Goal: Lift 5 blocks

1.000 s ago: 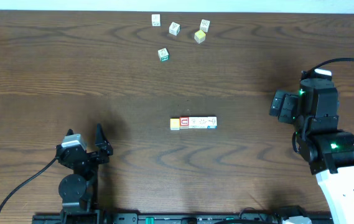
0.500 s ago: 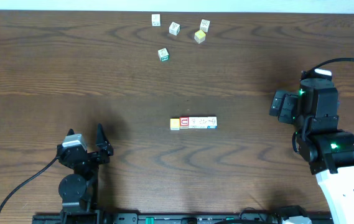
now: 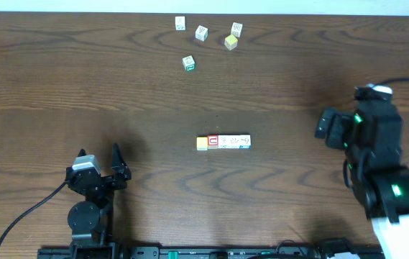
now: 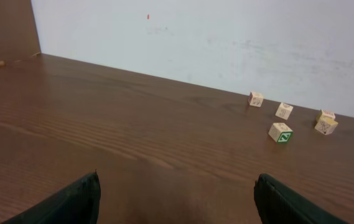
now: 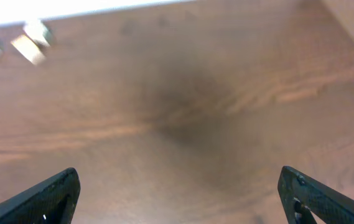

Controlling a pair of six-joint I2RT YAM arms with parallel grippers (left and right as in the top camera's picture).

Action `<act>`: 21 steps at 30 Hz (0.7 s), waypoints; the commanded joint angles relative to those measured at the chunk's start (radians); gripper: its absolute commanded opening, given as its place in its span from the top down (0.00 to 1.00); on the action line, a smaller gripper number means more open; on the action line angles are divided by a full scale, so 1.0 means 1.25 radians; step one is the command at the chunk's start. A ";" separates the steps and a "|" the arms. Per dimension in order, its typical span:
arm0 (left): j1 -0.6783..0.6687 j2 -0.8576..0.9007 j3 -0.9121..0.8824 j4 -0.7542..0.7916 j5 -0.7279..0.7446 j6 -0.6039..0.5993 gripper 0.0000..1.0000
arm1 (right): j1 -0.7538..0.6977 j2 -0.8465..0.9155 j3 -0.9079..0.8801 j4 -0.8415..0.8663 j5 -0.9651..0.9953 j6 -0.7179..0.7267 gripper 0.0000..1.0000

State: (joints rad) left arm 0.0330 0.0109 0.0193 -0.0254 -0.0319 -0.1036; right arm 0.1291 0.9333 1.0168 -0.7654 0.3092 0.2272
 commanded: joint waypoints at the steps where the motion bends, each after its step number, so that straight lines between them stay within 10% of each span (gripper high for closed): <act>1: 0.005 -0.005 -0.012 -0.038 -0.002 0.008 0.21 | -0.006 -0.133 -0.033 0.013 -0.049 0.009 0.01; 21: 0.005 -0.005 -0.012 -0.038 -0.002 0.008 0.20 | -0.034 -0.674 -0.661 0.710 -0.216 0.009 0.01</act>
State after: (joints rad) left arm 0.0330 0.0109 0.0204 -0.0269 -0.0280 -0.1032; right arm 0.1001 0.1410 0.2379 0.0826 0.0666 0.2302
